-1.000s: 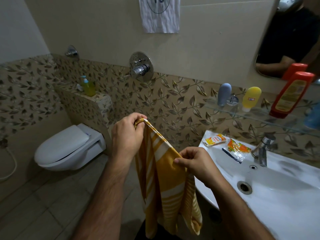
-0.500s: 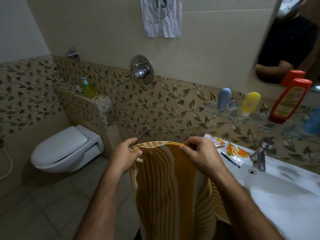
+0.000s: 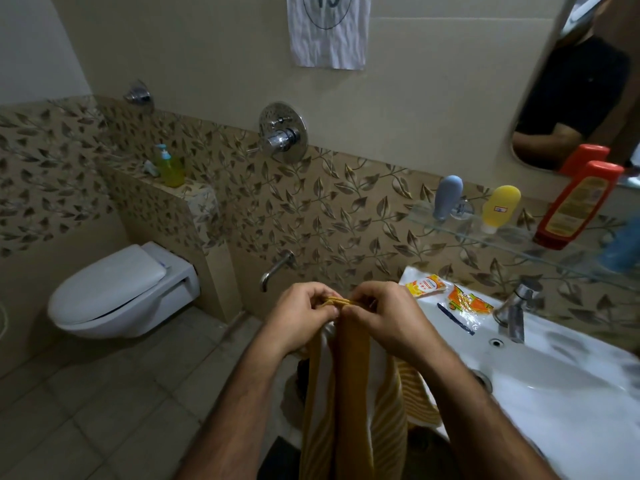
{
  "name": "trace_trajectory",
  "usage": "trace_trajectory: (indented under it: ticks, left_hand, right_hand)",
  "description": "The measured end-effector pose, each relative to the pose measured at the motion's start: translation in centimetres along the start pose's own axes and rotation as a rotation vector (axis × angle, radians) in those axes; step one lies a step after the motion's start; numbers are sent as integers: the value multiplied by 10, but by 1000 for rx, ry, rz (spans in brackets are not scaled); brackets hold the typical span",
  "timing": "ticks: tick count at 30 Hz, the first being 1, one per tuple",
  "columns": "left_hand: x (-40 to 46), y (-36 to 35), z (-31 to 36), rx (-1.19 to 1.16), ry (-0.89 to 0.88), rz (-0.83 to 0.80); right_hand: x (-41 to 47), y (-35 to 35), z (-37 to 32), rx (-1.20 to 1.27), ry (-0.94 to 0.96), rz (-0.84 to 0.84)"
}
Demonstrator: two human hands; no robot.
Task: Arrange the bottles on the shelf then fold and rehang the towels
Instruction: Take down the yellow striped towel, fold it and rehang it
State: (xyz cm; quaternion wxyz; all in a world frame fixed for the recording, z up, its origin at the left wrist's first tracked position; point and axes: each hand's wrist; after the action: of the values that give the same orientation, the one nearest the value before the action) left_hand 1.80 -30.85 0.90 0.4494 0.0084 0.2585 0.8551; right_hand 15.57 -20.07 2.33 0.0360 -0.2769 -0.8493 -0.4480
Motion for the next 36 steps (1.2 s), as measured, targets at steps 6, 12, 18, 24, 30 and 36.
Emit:
trace_trajectory:
  ticks: [6,12,18,24,30,36]
  left_hand:
    - [-1,5,14,-30,-8,272]
    - [3,16,16,28,-16,369]
    - [0,34,19,109,-9,491]
    - [-5,43,23,175,-13,528]
    - [-2,43,19,174,-11,520]
    - [6,45,4,158,81,447]
  right_hand:
    - [-12,2,15,688,-327,-177]
    - [-15,-1,20,699,-389,-320]
    - [-15,-2,25,451,-396,-127]
    - [-20,-1,30,194,-380,-11]
    - [-23,10,32,75,-331,42]
    - [-26,17,33,275,-314,-34]
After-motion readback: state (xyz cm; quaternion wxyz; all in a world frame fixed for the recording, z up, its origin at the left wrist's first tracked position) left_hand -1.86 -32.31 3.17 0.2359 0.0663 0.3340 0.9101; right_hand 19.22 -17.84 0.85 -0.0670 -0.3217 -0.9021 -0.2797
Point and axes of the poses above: each hand's wrist, its own x-axis towards the middle knuckle, its own y-axis out of the back of the hand, z = x × y, and after that the axes turned 11 degrees about y, right-handed
